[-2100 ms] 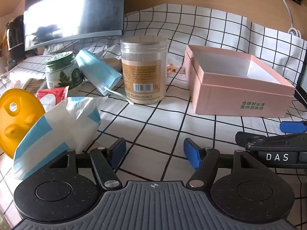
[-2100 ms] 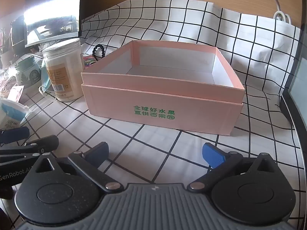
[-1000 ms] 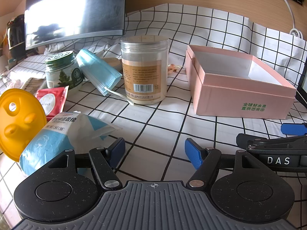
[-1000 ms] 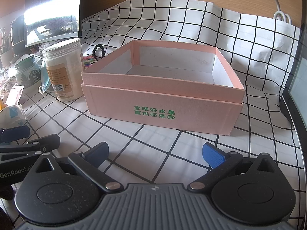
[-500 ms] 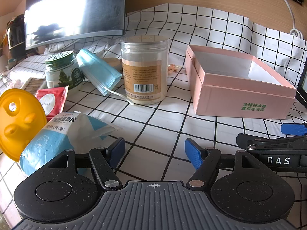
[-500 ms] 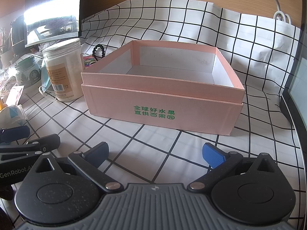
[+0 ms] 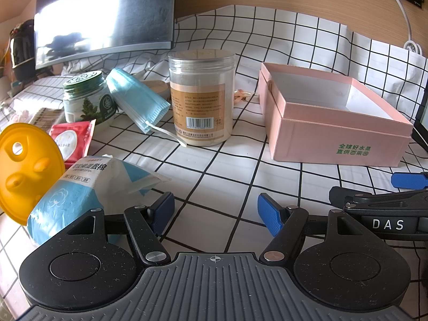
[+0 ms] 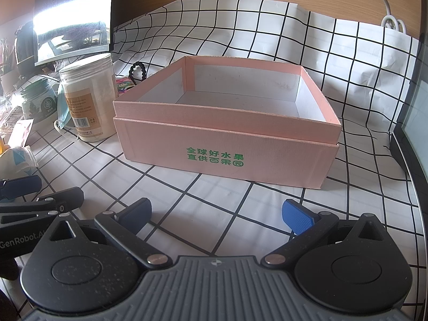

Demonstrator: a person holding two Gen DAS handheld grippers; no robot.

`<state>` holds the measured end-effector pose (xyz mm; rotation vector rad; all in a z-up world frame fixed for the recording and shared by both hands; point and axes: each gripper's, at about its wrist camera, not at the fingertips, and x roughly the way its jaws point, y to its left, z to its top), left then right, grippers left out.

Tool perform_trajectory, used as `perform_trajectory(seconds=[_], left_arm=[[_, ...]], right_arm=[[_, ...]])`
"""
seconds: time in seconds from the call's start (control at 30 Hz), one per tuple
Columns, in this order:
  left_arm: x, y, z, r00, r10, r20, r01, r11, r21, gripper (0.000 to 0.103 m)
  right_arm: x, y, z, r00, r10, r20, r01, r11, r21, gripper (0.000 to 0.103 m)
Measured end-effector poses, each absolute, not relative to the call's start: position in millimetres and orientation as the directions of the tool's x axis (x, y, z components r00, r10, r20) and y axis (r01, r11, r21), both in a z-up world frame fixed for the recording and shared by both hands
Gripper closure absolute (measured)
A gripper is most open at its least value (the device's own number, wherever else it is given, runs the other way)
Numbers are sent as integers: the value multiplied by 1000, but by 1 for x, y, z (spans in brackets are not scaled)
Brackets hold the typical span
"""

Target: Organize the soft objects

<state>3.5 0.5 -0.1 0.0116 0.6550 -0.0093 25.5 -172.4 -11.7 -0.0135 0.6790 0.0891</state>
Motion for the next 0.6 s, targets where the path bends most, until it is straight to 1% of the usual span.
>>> perform_trajectory(seconds=[0.6], left_arm=[[4, 1, -1, 794, 1, -608, 11, 1000, 15, 28]], right_arm=[[25, -172, -12, 775, 77, -627, -86, 996, 15, 0]])
